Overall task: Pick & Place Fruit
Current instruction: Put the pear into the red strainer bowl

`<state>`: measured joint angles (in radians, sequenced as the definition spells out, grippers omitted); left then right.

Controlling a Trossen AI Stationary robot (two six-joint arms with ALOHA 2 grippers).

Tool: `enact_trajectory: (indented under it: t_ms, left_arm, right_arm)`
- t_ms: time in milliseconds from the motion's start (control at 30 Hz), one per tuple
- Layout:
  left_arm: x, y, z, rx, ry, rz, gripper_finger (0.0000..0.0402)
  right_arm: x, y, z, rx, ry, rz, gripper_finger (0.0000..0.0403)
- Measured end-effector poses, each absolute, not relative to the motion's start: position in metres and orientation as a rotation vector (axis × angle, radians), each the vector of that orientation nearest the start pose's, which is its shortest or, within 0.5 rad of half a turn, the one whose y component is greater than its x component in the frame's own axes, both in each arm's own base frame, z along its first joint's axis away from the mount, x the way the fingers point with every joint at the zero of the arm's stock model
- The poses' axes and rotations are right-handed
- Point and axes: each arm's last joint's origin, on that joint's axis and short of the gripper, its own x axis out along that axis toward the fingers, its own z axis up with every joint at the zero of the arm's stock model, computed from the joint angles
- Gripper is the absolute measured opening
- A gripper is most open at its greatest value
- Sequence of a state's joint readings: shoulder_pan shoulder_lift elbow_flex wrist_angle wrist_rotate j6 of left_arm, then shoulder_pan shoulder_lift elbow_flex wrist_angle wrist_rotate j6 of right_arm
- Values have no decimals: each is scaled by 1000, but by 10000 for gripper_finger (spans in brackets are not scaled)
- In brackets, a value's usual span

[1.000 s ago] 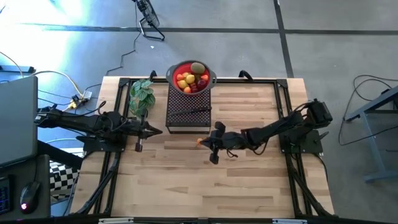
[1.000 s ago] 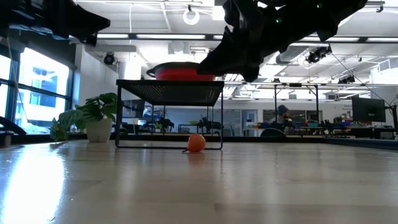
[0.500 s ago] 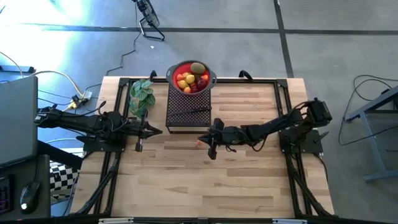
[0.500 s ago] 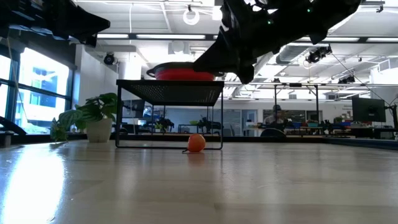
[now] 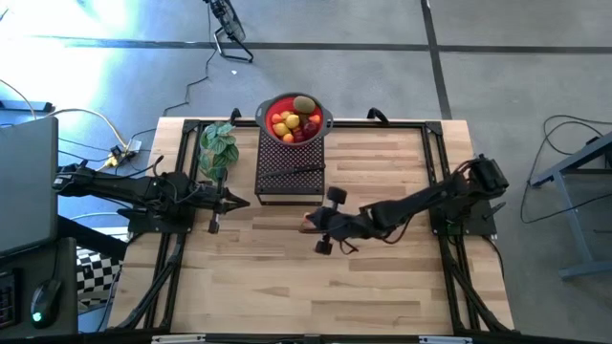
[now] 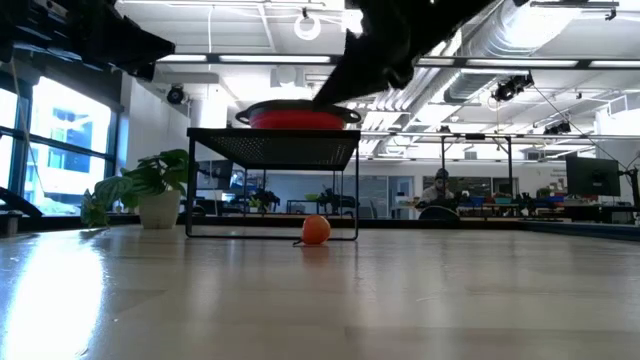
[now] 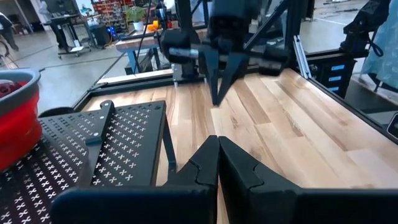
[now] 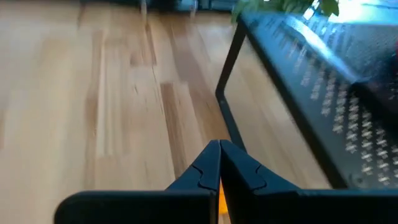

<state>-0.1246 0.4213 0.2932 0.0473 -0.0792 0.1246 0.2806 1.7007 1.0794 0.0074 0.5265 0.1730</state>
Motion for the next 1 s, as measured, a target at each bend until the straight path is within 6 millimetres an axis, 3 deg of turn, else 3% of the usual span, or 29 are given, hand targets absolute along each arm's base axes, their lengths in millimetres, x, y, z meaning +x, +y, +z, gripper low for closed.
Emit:
enact_trajectory:
  t_ms: [233,400,667,1000]
  left_arm:
    - [125,-13,232,133,77,-51,3]
    - [125,-13,232,133,78,-51,3]
    - [125,-13,231,134,83,-51,3]
    - [125,-13,229,137,110,-47,3]
  right_arm:
    - [391,100,199,-208,664,-195,2]
    - [412,109,187,-387,846,-144,2]
    - [422,88,190,-493,970,-16,2]
    - [425,67,189,-526,1000,-43,19]
